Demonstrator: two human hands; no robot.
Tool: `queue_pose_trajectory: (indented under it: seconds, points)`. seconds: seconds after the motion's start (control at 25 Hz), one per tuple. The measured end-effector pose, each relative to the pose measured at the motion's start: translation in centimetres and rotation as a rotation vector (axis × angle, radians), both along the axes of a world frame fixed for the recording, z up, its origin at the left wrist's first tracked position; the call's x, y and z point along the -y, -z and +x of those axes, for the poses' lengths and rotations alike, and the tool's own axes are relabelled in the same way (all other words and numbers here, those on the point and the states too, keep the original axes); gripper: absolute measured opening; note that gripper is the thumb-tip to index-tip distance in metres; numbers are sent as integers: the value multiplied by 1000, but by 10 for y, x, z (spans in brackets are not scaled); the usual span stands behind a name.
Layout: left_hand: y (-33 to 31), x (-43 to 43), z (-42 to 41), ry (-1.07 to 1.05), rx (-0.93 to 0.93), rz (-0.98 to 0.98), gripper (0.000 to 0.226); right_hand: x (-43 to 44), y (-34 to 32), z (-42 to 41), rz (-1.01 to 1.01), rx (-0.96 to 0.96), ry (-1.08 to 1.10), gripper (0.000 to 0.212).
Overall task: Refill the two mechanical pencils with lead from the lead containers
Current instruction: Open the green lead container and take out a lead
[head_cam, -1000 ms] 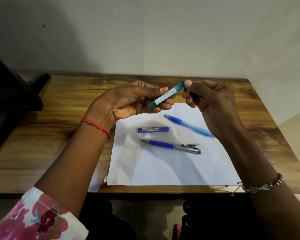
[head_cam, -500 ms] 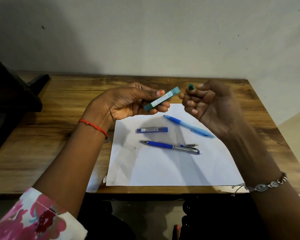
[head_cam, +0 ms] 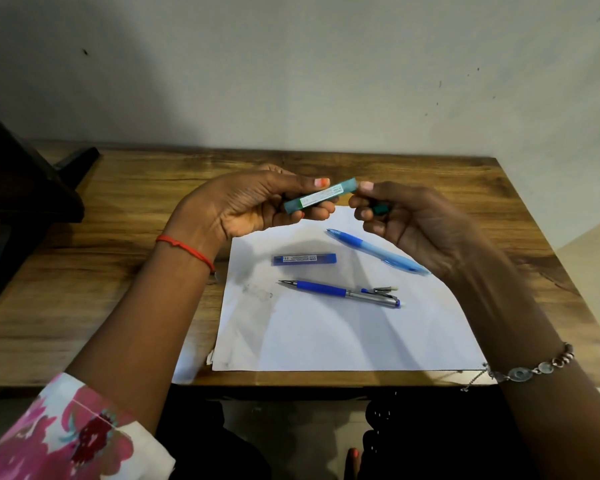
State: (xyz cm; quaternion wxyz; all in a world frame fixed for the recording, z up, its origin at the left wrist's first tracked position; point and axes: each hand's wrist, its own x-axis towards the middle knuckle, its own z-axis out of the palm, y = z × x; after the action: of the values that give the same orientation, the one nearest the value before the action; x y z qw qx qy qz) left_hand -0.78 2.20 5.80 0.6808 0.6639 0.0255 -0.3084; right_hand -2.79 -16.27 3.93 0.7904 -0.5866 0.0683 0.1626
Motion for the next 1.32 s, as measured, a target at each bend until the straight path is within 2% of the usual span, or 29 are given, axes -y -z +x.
queue_pose_trajectory:
  seconds: [0.16, 0.4, 0.72, 0.92, 1.2, 1.32]
  points:
    - [-1, -1, 0, -22, -23, 16, 34, 0, 1, 0, -40, 1, -7, 11]
    - [-1, 0, 1, -31, -17, 40, 14, 1, 5, 2, -55, -85, -35, 10]
    - [2, 0, 6, 3, 8, 90, 17, 1, 7, 3, -40, -175, -94, 11]
    - [4, -1, 8, 23, 29, 128, 29, 0, 7, 3, -57, -177, -135, 12]
    - [6, -3, 9, 70, 63, 137, 16, 3, 7, 4, -60, -156, -123, 11]
    - [7, -6, 9, 118, 74, 134, 15, 4, 8, 6, -131, -120, -95, 10]
